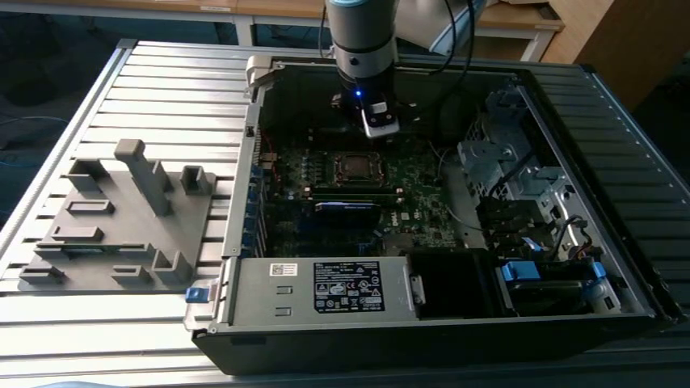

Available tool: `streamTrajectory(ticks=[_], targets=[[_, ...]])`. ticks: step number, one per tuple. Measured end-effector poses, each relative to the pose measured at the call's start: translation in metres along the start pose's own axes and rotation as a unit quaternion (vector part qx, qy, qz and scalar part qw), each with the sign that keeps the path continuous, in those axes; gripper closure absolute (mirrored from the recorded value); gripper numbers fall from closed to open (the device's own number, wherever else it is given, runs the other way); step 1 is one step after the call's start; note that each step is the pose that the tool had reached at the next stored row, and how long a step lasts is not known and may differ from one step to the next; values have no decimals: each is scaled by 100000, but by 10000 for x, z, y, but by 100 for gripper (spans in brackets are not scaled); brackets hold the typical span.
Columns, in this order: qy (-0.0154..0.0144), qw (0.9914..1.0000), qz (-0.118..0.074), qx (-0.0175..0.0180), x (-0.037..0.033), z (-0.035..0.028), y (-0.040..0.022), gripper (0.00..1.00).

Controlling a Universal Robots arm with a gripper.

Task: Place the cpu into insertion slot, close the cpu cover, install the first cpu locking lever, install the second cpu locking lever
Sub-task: 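Install the first cpu locking lever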

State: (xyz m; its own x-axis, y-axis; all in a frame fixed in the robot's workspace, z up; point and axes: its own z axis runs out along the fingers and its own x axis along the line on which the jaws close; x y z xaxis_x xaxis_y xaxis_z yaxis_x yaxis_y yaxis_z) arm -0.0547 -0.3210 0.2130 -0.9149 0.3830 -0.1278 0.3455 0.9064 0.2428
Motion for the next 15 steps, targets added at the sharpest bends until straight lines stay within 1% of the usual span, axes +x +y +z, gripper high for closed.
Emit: streamTrajectory(ticks=[7,13,15], targets=[[-91,100000,-15,-62,-26,-29,-135,89],[-304,99999,-53,-155,-24,-58,-254,89],[-346,99999,-72,-167,-23,-65,-281,89]])
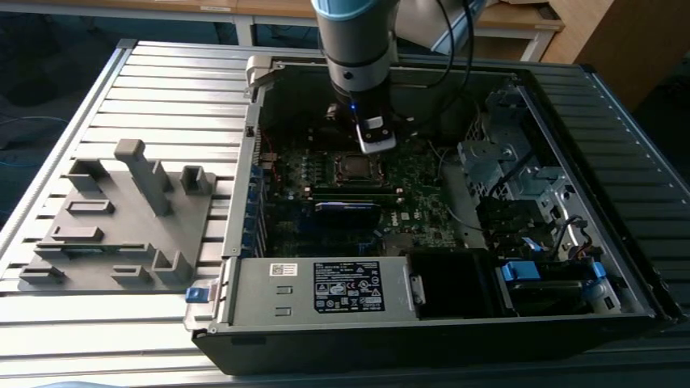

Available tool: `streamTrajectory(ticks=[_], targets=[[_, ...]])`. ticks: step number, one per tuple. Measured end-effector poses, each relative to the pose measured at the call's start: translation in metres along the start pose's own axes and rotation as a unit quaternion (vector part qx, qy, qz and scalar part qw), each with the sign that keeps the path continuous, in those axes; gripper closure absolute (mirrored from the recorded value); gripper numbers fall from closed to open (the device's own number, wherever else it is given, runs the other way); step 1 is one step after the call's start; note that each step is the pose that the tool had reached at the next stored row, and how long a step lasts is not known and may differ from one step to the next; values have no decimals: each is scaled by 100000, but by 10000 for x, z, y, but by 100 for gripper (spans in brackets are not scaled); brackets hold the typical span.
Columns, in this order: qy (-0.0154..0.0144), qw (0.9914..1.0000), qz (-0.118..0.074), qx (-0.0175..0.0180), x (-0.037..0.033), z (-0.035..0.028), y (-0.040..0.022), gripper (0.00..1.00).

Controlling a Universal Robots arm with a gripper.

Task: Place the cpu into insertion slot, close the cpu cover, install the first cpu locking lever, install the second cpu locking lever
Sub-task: 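Install the first cpu locking lever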

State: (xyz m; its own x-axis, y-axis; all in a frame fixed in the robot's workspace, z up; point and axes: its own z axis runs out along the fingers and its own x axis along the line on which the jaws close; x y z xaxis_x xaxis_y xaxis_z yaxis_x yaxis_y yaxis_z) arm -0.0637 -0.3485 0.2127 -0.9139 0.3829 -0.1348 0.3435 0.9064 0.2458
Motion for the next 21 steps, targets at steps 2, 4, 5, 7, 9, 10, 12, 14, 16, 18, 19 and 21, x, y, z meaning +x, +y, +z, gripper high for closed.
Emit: streamTrajectory(ticks=[2,4,5,7,9,10,12,14,16,18,19,21], targets=[[-36,100000,-10,-20,2,-6,-25,89],[-91,100000,-25,-49,6,-13,-52,89],[-109,100000,-33,-57,8,-15,-61,89],[-120,100000,-36,-60,8,-17,-65,89],[-121,100000,-32,-55,8,-17,-66,89],[-118,100000,-37,-54,7,-17,-66,89],[-116,100000,-38,-40,7,-23,-66,89],[-116,100000,-38,-48,3,-49,-59,89],[-120,100000,-36,-57,-2,-82,-50,89],[-119,100000,-37,-51,-6,-112,-42,89],[-120,100000,-35,-59,-6,-114,-42,89],[-121,100000,-38,-61,-6,-113,-42,89]])
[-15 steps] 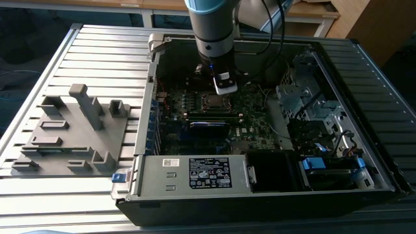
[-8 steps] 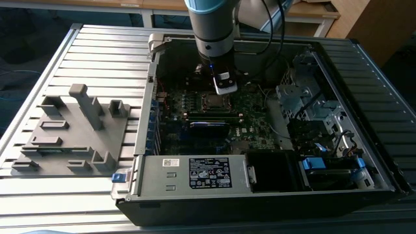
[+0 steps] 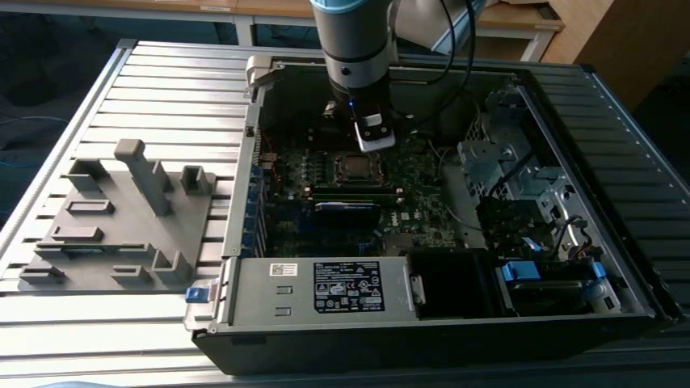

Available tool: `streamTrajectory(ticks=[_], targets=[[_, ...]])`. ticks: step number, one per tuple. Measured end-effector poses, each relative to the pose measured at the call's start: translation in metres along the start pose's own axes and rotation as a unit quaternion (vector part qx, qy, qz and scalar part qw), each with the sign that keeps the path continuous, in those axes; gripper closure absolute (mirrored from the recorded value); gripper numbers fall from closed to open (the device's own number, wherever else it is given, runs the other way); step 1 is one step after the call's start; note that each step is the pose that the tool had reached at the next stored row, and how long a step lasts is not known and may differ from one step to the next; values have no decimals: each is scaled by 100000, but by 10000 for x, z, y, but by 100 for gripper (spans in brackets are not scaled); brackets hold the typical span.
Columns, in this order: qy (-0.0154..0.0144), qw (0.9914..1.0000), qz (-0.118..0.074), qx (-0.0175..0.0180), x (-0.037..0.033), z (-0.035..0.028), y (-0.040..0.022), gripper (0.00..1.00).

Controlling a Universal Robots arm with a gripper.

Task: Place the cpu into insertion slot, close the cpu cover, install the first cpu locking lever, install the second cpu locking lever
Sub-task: 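Install the first cpu locking lever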

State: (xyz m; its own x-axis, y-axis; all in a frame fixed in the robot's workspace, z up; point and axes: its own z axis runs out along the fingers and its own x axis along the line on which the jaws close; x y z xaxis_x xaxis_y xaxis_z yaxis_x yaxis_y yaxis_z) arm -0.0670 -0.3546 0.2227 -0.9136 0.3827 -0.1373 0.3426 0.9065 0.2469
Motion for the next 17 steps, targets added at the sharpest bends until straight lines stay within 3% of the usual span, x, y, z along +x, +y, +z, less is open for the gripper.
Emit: streamTrajectory(ticks=[6,7,8,11,14,15,17], targets=[[-43,100000,-27,135,0,-1,2,89],[-46,99998,-115,677,-5,1,6,89],[59,99989,-199,1450,-12,3,10,89],[404,99907,-513,4273,-32,9,22,89],[929,99772,-729,6646,-58,16,34,89],[1067,99747,-753,6994,-61,17,35,89],[1115,99739,-755,7090,-61,17,35,89]])
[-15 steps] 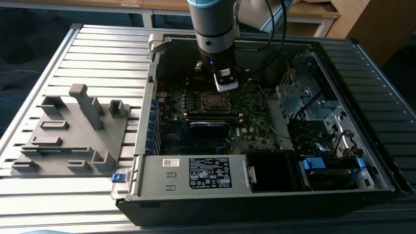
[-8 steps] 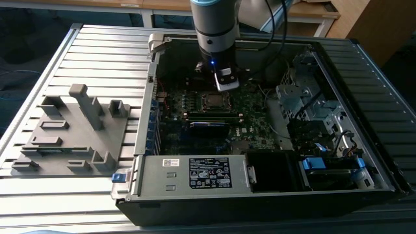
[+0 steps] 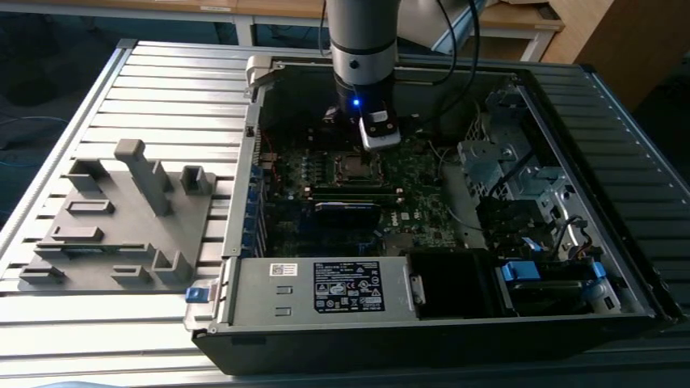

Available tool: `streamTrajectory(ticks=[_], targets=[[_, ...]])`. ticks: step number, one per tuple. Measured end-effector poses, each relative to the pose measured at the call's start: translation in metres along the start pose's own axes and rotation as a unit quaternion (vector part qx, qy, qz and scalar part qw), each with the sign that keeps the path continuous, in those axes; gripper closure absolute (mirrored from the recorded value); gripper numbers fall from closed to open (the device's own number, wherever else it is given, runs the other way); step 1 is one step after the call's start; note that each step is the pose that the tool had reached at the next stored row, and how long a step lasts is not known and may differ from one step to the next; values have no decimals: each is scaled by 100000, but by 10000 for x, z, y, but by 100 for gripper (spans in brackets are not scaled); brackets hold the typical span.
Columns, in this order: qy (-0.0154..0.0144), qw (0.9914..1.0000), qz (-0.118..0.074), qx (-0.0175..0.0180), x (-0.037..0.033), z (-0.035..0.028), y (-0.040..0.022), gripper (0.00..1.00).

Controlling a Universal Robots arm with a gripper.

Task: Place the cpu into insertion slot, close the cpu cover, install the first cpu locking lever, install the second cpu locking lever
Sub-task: 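Install the first cpu locking lever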

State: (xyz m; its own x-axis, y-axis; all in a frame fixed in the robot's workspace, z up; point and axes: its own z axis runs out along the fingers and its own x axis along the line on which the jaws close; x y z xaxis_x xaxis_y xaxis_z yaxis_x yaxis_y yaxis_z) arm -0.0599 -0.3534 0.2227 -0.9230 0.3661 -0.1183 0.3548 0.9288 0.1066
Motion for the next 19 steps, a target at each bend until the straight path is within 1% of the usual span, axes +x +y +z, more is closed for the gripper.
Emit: streamTrajectory(ticks=[2,3,6,7,10,12,14,17,19], targets=[[61,100000,3,36,0,1,0,89],[527,99998,25,216,-1,6,1,89],[2331,99969,0,911,-2,18,0,89],[2674,99959,-6,1046,-1,20,0,89],[2899,99951,-6,1137,-1,21,-1,89],[2935,99950,-294,1103,-1,21,0,89],[3080,99931,-1846,947,-1,24,0,89],[3305,99855,-4173,744,0,27,-1,89],[3339,99837,-4566,713,-3,31,10,89]])
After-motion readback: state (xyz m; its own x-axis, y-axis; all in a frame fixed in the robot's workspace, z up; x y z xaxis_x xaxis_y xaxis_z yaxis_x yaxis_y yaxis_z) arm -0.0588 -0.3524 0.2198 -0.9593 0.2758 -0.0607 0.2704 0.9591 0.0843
